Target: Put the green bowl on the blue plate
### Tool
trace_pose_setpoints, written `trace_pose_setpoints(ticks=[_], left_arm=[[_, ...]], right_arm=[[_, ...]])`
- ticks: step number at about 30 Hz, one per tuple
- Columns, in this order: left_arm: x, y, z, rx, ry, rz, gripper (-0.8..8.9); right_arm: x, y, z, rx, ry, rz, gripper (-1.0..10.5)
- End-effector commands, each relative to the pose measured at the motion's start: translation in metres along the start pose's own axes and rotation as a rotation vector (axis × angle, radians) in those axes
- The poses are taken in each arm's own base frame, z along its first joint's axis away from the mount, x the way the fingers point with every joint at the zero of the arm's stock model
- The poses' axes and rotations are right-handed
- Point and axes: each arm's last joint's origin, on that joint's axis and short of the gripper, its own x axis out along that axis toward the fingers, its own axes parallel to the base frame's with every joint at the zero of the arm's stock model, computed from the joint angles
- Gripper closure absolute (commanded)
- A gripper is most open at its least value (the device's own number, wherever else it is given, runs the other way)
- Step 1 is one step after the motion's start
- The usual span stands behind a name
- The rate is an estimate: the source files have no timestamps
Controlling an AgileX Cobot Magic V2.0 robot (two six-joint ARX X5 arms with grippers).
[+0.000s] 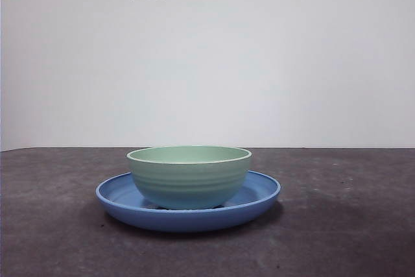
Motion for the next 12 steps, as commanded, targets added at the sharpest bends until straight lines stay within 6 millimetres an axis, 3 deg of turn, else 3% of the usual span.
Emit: trace_pose_setpoints(ticks=[1, 7, 12], left_arm=[[0.002, 0.001, -0.005, -0.006, 0.005, 0.005, 7.86], [0.002, 0.001, -0.005, -0.006, 0.005, 0.005, 7.86], [0.002, 0.001, -0.005, -0.006, 0.005, 0.005, 7.86]], right_arm=[[0.000, -0.003, -0.016, 0.026, 0.007, -0.084, 9.3], [0.000, -0.006, -0.037, 0.047, 0.030, -0.217, 9.3], [-0.002, -0.007, -0.051, 0.049, 0.164, -0.241, 9.3]])
